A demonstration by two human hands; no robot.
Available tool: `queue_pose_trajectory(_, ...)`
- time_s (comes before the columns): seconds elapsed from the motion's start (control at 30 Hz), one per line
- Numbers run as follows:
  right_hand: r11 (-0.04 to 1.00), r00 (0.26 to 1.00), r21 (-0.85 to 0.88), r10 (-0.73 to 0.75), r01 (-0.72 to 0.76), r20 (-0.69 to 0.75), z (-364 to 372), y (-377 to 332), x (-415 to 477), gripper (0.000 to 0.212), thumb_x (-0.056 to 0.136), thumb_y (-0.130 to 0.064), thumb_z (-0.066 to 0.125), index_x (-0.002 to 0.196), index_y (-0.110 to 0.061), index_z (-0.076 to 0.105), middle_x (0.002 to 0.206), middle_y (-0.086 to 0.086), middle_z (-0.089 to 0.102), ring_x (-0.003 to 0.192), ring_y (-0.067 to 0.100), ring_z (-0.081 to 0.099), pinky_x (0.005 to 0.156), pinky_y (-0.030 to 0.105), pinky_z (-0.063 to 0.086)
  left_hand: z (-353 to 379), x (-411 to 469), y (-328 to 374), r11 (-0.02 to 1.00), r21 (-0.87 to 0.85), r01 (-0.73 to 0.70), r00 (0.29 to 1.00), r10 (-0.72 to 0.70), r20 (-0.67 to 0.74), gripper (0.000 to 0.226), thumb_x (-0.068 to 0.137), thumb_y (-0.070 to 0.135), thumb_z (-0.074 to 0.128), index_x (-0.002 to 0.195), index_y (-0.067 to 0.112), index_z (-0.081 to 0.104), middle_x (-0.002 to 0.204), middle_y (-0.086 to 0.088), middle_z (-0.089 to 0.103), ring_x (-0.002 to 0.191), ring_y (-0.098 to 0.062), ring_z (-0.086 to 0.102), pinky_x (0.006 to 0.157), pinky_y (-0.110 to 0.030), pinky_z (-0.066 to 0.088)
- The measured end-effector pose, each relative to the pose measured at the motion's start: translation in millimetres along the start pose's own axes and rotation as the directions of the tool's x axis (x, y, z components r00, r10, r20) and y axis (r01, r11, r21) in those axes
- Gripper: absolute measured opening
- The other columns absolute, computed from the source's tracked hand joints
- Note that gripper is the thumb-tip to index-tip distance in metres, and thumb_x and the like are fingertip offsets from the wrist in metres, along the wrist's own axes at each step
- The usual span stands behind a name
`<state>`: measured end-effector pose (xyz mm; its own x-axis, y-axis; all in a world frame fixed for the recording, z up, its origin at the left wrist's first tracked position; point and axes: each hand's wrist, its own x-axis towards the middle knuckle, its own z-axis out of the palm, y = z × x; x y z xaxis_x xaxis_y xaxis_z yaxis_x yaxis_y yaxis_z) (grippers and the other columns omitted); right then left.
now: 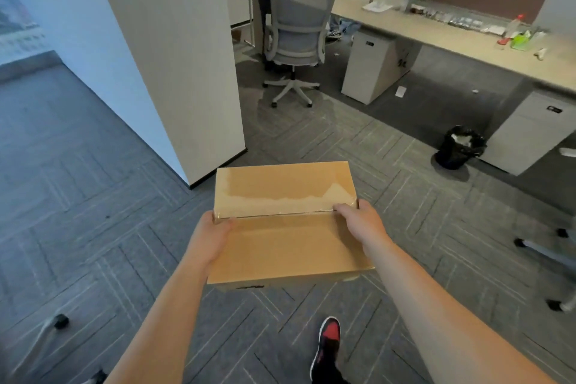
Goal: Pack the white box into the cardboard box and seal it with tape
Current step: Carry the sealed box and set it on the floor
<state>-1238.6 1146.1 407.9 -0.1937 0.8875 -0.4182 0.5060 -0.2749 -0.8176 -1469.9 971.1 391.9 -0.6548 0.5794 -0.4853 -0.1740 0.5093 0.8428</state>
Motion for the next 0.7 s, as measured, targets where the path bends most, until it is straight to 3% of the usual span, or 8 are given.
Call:
queue_pose_trajectory(0.17, 1.0, 1.0, -0.003, 0.023, -0.023, -0.003, 3.1, -25.1, 107.5, 0.033, 0.091, -0.039, 0.062, 0.116, -0.02, 0.052, 0.109, 0.0, 0.057, 0.097, 0.022, 0.054, 0.074, 0.036, 0.041, 40.4, 90.2, 47.0, 0.999, 0.041, 0.004, 1.0, -0.004, -0.013, 0.033, 0.093, 0.034, 0.059, 0.123, 0.022, 0.049, 0.109, -0.002, 0.063, 0.096, -0.024, 0.064, 0.087, -0.048, 0.054)
queue_pose_trajectory(0.3, 0.998, 0.997, -0.026, 0.064, -0.063, 0.034, 10.8, -59.7, 206.3, 0.037, 0.088, -0.046, 0.062, 0.114, -0.025, 0.046, 0.109, -0.001, 0.056, 0.102, 0.025, 0.055, 0.088, 0.044, 0.047, 70.8, 166.0, 86.1, 0.997, 0.066, 0.033, 0.996, -0.027, -0.085, 0.028, 0.092, 0.035, 0.058, 0.118, 0.028, 0.051, 0.106, 0.003, 0.062, 0.094, -0.019, 0.062, 0.08, -0.04, 0.052)
queue_pose_trajectory(0.5, 0.996, 0.99, -0.085, 0.008, 0.004, 0.138, 40.2, -147.4, 325.6, 0.045, 0.09, -0.041, 0.064, 0.124, -0.016, 0.049, 0.099, -0.002, 0.057, 0.087, 0.02, 0.055, 0.07, 0.035, 0.041, 81.6, 259.7, 143.9, 0.997, -0.001, 0.075, 0.977, -0.073, -0.203, 0.026, 0.094, 0.034, 0.06, 0.116, 0.024, 0.052, 0.107, 0.001, 0.062, 0.094, -0.019, 0.061, 0.086, -0.042, 0.049)
queue_pose_trajectory(0.7, 0.978, 0.959, -0.188, -0.031, 0.086, 0.28, 113.5, -230.6, 415.4, 0.046, 0.089, -0.045, 0.063, 0.124, -0.019, 0.046, 0.112, 0.004, 0.057, 0.103, 0.029, 0.058, 0.086, 0.042, 0.049, 51.9, 348.7, 172.1, 0.989, -0.122, 0.083, 0.94, -0.119, -0.321, 0.028, 0.094, 0.029, 0.062, 0.118, 0.019, 0.055, 0.104, 0.0, 0.064, 0.093, -0.018, 0.062, 0.081, -0.038, 0.05)
